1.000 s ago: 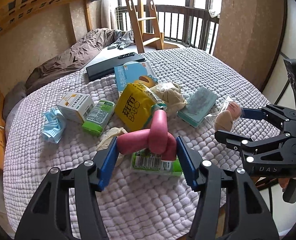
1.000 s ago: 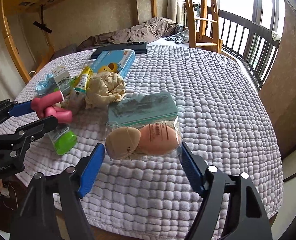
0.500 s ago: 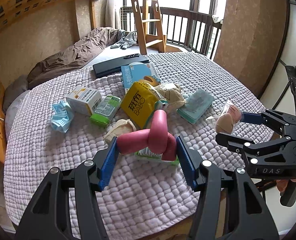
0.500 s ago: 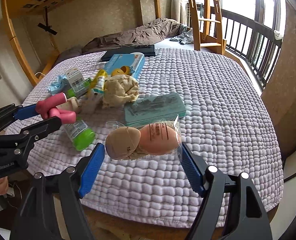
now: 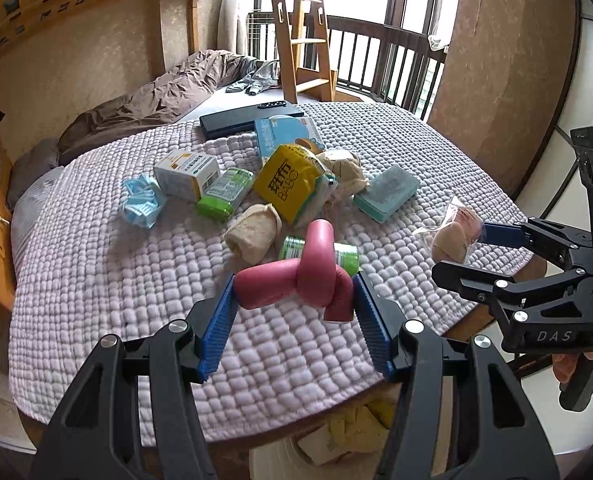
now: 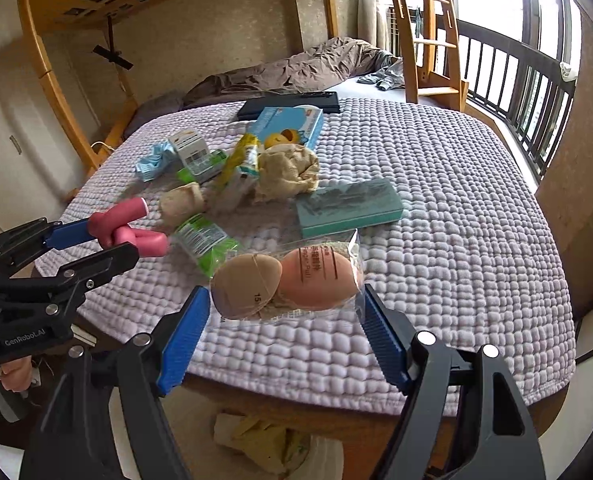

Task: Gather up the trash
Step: 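Carry the pink toy and bagged sponges over the white bin with both tools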

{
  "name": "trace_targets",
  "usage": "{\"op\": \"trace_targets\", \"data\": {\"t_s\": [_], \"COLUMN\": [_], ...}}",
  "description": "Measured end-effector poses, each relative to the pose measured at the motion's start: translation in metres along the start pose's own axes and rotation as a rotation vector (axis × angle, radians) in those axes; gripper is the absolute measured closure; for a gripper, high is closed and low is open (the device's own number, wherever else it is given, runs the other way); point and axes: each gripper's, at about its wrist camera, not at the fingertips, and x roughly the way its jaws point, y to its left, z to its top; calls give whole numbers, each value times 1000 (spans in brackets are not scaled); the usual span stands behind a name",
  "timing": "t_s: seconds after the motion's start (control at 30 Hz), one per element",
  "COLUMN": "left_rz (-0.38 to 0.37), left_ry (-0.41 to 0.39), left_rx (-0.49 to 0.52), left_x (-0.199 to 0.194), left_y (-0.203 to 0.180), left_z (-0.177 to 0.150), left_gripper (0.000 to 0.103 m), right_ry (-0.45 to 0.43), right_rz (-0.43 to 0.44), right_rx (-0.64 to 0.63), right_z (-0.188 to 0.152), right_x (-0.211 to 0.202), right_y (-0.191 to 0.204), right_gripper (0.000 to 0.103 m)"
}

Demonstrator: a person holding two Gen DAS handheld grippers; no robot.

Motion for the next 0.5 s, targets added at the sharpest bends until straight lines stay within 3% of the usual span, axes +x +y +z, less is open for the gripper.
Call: {"op": "trace_targets", "data": {"t_s": [0.5], "left_rz": [-13], "left_ry": [27], "left_rx": [-6], "left_x": [-18], "left_y": [1], "left_z": [-26], "left_gripper": [44], "right_ry": [37], "right_rz": [46], "right_rx": [-18], "right_z": [-25], "right_x": [-16], "right_y": [21], "right_gripper": [29]}}
